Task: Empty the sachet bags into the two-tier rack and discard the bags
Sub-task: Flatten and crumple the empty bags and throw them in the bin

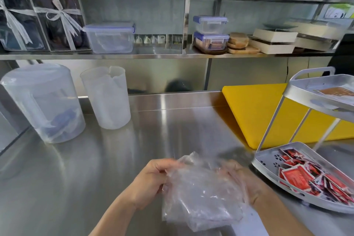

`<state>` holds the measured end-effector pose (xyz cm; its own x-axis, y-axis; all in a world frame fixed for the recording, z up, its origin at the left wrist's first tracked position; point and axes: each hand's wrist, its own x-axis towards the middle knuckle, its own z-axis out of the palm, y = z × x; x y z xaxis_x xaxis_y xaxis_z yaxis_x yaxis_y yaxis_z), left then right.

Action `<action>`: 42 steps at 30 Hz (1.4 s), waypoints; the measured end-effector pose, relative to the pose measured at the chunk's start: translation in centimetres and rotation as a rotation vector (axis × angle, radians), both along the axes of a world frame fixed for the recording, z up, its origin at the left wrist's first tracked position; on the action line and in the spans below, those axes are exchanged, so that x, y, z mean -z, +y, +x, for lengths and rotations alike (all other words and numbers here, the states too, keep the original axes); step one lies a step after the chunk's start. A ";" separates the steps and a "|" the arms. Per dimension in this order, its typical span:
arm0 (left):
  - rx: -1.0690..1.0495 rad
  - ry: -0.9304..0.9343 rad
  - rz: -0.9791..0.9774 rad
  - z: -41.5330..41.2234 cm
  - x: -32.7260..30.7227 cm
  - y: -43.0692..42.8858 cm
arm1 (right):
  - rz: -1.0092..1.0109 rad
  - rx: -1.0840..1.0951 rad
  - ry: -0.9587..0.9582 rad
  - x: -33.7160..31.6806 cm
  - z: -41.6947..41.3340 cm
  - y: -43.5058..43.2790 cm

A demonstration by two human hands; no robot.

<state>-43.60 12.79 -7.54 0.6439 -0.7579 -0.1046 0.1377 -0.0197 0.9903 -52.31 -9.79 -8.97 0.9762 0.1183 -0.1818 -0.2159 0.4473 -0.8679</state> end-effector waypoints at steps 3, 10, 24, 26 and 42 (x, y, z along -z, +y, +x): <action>-0.027 -0.015 0.019 -0.6 0.7 -0.5 | -0.114 -0.068 -0.081 -0.5 -0.6 0.1; 0.049 0.132 0.032 -1.9 1.8 -2.3 | -0.651 0.119 -0.115 -0.2 -3.9 -1.9; 0.345 0.301 0.256 -12.2 4.3 -14.9 | -0.769 0.734 0.126 2.2 -17.6 -10.3; 0.203 0.262 0.286 -14.0 4.4 -17.5 | -0.542 0.925 0.141 3.2 -19.8 -12.1; 0.073 -0.101 0.291 -33.8 13.2 -37.0 | -0.227 1.265 0.465 11.3 -40.3 -24.4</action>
<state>-77.41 -24.21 -20.71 0.6072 -0.7499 -0.2625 0.0269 -0.3108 0.9501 -92.58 -34.19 -20.30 0.2380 -0.8779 -0.4154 -0.0588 0.4139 -0.9084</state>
